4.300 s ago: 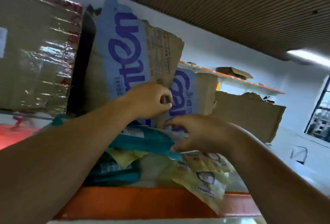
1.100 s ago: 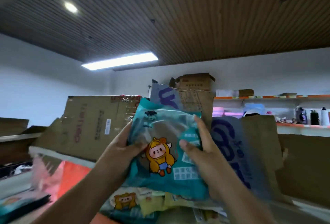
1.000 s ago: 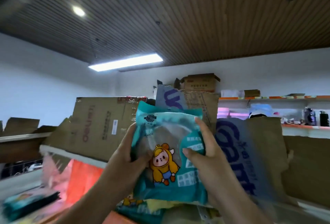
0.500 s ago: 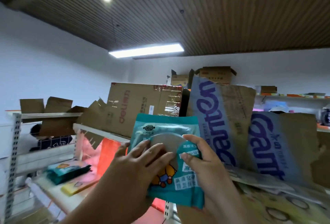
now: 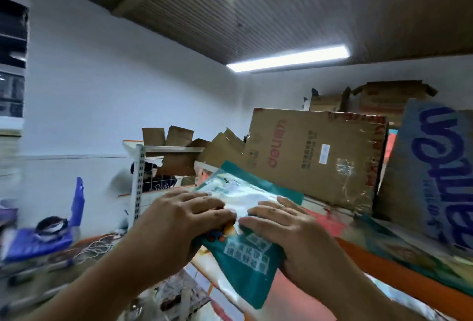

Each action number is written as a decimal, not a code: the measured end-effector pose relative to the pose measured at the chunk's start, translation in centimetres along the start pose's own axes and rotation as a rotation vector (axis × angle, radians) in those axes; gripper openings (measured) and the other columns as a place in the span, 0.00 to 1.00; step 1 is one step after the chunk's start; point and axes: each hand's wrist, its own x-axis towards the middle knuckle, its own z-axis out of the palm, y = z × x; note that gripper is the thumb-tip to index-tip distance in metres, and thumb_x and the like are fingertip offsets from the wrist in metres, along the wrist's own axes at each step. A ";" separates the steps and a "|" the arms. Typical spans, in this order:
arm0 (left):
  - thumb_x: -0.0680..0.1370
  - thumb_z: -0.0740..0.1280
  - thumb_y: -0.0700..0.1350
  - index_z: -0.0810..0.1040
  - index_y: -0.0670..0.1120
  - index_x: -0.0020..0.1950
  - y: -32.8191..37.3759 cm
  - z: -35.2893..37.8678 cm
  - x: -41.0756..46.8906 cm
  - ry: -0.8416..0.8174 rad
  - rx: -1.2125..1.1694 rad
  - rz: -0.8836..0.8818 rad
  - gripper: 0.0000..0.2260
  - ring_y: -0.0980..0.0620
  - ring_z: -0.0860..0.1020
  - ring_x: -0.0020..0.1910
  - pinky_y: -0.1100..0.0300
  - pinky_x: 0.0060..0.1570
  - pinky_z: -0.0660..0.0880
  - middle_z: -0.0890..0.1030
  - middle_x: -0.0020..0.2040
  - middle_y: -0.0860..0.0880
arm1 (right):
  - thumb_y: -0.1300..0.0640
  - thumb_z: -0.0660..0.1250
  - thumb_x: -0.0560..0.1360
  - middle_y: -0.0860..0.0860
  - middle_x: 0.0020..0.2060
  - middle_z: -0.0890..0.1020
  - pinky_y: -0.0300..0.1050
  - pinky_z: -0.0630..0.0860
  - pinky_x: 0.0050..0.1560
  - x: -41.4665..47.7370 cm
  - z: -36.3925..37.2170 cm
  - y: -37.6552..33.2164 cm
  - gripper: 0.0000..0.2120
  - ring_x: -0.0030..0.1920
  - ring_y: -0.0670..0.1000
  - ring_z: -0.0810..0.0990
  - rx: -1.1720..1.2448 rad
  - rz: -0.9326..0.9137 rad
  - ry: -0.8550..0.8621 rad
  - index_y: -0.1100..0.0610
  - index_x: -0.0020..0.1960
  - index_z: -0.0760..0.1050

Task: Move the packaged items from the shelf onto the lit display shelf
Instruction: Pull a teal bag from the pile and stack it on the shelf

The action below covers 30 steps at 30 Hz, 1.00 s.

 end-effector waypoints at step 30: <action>0.75 0.56 0.72 0.65 0.66 0.76 -20.0 29.6 -1.5 -0.418 -0.334 -0.886 0.30 0.63 0.75 0.55 0.61 0.56 0.77 0.76 0.63 0.62 | 0.43 0.68 0.78 0.39 0.58 0.83 0.41 0.73 0.66 7.4 41.4 12.5 0.11 0.60 0.42 0.79 0.381 -0.042 0.033 0.41 0.59 0.81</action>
